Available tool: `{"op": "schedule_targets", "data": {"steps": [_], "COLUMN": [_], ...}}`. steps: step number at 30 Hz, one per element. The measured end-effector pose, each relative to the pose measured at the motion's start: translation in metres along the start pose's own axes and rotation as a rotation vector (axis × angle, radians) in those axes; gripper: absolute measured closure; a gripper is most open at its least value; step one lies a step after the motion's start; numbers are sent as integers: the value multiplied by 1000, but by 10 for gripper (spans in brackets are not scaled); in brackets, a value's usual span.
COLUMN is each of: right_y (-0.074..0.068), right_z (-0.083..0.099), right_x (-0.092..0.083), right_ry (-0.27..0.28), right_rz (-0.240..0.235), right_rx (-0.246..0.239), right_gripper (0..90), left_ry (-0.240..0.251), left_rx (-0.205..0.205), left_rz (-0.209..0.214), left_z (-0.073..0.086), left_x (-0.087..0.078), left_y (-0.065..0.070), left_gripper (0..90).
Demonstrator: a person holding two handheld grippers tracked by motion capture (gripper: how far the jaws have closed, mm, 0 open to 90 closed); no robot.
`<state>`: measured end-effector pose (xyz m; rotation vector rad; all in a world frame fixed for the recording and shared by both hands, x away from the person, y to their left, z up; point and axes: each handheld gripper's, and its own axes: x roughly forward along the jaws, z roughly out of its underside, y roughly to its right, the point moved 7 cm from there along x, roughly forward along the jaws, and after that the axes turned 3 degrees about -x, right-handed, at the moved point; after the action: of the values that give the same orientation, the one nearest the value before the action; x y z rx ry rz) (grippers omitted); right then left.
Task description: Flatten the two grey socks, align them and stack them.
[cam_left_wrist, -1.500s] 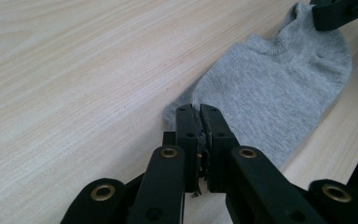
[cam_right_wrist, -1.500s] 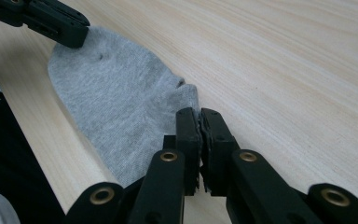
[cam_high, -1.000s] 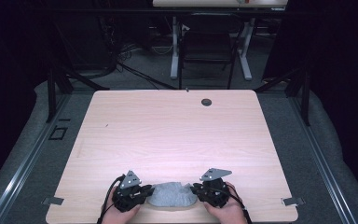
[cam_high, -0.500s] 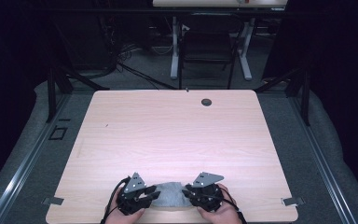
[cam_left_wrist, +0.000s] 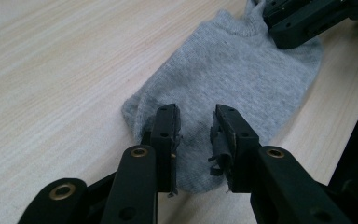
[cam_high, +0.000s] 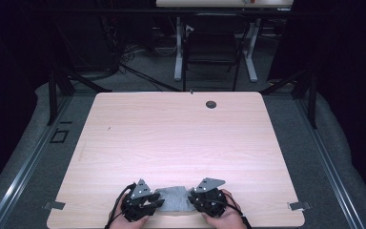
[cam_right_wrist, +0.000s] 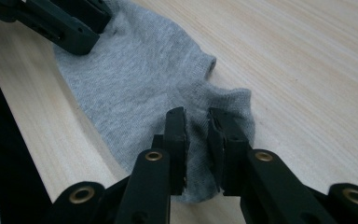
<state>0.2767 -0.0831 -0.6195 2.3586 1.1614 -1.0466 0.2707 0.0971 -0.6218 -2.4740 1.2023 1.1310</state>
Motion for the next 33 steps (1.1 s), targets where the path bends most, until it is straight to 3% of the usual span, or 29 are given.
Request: {"op": "schedule_targets", "data": {"steps": [9,21,23,29,33], "right_y": [3,12,14,21,27], "right_z": [4,-4,-5,-9,-13], "right_x": [-1,6,6,10,13], "right_ry": [-25,-14,-30,-25,-26], "right_rz": [-1,0,-1,-11,0], "right_rx": [12,45,36,81,83], "right_gripper": [804,801,800,803,803], "left_ry": [2,26,23,14,1], "left_rx": [-2,-43,-50,-55,-59], "left_rz": [-4,-9,-9,-21,-24], "left_z": [0,-9,-10,-16,-21], "left_x": [2,7,8,12,15], "left_y": [-2,-15,-17,-22,-26], "left_gripper": [704,702,702,699,697]}}
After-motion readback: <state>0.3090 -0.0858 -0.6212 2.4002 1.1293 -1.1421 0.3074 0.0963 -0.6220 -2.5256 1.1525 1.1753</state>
